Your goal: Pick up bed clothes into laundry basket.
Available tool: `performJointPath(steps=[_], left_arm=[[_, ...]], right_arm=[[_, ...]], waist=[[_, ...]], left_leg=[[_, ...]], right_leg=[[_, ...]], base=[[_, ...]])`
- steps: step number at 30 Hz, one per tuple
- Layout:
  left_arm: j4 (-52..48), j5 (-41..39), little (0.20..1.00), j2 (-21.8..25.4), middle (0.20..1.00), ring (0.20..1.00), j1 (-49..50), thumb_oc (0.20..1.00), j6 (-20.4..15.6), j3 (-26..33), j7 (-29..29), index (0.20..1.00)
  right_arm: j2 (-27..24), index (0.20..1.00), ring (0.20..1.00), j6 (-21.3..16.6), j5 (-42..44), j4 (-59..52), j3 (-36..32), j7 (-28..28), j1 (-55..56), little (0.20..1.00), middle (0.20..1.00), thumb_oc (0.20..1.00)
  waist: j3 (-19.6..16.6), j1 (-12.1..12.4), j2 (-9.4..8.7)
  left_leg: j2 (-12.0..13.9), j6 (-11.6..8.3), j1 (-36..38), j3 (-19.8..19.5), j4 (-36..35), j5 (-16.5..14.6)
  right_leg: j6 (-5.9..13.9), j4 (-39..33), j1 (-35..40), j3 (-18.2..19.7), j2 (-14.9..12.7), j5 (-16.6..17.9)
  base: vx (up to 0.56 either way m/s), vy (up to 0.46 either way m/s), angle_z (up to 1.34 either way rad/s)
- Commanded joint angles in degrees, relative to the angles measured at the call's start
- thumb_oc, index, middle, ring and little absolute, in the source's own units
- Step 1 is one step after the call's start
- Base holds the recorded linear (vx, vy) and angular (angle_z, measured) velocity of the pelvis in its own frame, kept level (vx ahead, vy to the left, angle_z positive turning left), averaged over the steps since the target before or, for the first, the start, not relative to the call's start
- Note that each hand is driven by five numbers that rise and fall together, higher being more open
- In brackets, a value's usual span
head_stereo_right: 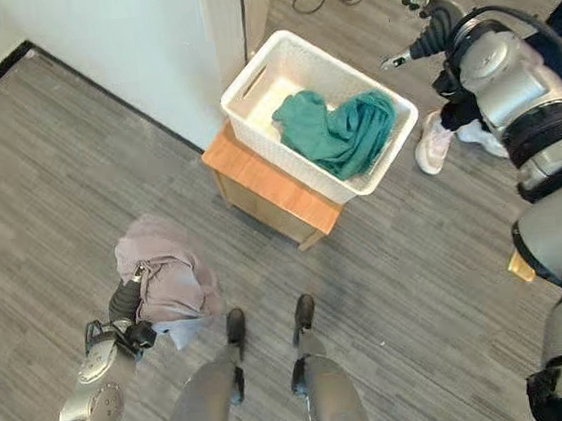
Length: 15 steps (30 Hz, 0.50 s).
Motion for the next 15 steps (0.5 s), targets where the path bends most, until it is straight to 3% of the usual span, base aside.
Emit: performJointPath(steps=[1,3,7,11,12,15], left_arm=[[-5.4,-1.6,0.200,3.2,0.200,0.200,0.4,0.200,-4.7,2.5,-1.6,0.200],[-6.1,0.3,0.200,6.8,0.200,0.200,-1.7,0.200,-5.0,3.9,-2.2,0.200],[-10.3,1.1,0.200,14.2,0.200,0.200,-6.5,0.200,-5.1,4.6,-3.9,0.200],[-11.6,2.6,0.200,18.7,0.200,0.200,-15.9,0.200,-4.8,2.4,-4.1,0.200],[-11.4,3.4,0.200,19.4,0.200,0.200,-18.8,0.200,-4.5,1.6,-3.5,0.200],[-9.1,4.1,0.200,20.1,0.200,0.200,-26.8,0.200,-4.1,-1.8,-2.3,0.200]], right_arm=[[-5.6,1.000,1.000,-3.2,5.2,-6.2,-2.1,-0.1,2.1,1.000,1.000,1.000],[-8.3,1.000,1.000,-4.6,6.5,-18.5,-14.1,0.3,17.8,1.000,1.000,1.000],[-5.3,1.000,1.000,-6.0,9.4,-33.2,-35.9,2.8,46.9,1.000,1.000,1.000],[7.0,1.000,1.000,-5.2,13.1,-45.4,-52.8,5.2,72.2,1.000,1.000,1.000],[12.0,1.000,1.000,-5.0,14.0,-47.4,-54.9,5.4,76.9,1.000,1.000,1.000],[19.6,1.000,1.000,-3.4,11.5,-49.4,-57.4,5.7,84.8,1.000,1.000,1.000]], waist=[[-2.3,-0.9,1.38],[-3.7,-2.2,2.24],[-6.3,-4.4,4.09],[-8.7,-6.9,5.35],[-9.2,-7.8,5.62],[-10.9,-9.5,5.95]], left_leg=[[2.4,-3.13,0.5,-1.1,-2.7,2.7],[2.3,-2.98,2.4,-0.6,-2.7,2.1],[2.2,-2.91,4.9,-0.3,-2.7,1.2],[2.0,-2.86,6.8,-0.1,-2.7,0.5],[2.1,-2.83,7.6,0.0,-2.7,0.1],[2.1,-2.82,8.1,0.4,-2.7,-0.1]], right_leg=[[4.24,0.7,6.5,-1.3,-1.5,-5.6],[4.34,0.7,7.9,-1.0,-1.6,-6.0],[4.60,0.7,10.2,-1.1,-2.0,-6.7],[4.86,0.7,12.1,-1.3,-2.3,-7.4],[4.96,0.8,12.7,-1.1,-2.3,-7.7],[5.11,0.7,13.0,-0.7,-2.3,-7.7]], base=[[0.05,0.041,-0.04],[0.06,0.041,-0.09],[0.08,0.027,-0.08],[0.09,-0.006,0.01],[0.09,-0.010,-0.03],[0.07,-0.015,-0.03]])
